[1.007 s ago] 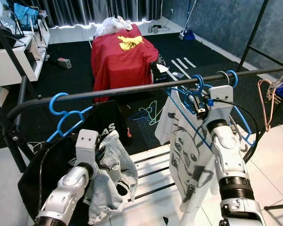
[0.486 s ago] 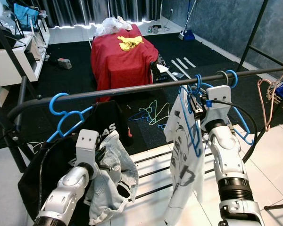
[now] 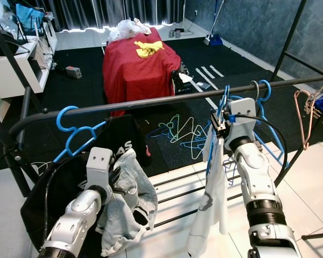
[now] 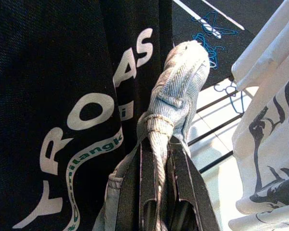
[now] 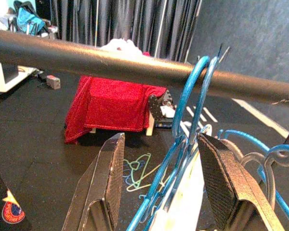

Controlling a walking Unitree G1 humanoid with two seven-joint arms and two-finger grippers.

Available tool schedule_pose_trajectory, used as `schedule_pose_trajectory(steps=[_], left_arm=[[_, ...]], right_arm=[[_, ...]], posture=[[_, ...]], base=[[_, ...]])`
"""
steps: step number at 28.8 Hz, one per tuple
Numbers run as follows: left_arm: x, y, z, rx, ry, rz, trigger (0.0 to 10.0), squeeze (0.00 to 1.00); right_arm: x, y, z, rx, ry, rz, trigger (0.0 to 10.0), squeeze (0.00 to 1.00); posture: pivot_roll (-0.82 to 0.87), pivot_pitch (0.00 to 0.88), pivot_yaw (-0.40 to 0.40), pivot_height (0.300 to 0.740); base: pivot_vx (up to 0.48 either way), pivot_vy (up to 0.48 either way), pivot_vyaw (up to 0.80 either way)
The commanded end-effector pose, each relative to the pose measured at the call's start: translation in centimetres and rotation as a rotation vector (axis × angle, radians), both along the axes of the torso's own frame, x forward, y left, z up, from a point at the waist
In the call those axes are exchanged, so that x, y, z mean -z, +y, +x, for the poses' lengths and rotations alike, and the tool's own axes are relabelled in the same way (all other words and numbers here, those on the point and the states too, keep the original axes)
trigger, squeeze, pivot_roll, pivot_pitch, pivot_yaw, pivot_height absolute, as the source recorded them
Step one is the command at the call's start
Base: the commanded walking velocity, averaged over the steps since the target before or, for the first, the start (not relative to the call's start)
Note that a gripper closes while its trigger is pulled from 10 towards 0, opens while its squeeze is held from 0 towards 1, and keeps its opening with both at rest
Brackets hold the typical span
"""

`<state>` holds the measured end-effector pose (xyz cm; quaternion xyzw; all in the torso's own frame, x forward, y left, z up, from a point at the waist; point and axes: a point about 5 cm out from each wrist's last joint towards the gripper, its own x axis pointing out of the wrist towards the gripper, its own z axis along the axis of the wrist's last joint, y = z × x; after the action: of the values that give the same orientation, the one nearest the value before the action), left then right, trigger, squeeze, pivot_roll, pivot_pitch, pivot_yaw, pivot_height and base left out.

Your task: Hang hanger

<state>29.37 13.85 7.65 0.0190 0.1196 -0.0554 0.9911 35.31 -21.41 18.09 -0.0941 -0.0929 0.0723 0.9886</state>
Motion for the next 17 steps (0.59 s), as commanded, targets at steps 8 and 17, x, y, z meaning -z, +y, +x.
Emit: schedule_pose_trajectory(steps=[8, 17], left_arm=[[-0.7, 0.3, 0.3, 0.008, -0.026, 0.027, 10.0, 0.00], [-0.8, 0.6, 0.3, 0.005, -0.029, 0.034, 10.0, 0.00]], right_arm=[[-0.9, -1.0, 0.8, 0.012, -0.014, -0.008, 10.0, 0.00], [-1.3, -1.5, 1.5, 0.007, -0.009, -0.003, 10.0, 0.00]], posture=[[0.02, 0.004, 0.019, 0.740], [0.03, 0.000, 0.011, 0.740]], base=[[0.000, 0.000, 0.00], [0.000, 0.000, 0.00]])
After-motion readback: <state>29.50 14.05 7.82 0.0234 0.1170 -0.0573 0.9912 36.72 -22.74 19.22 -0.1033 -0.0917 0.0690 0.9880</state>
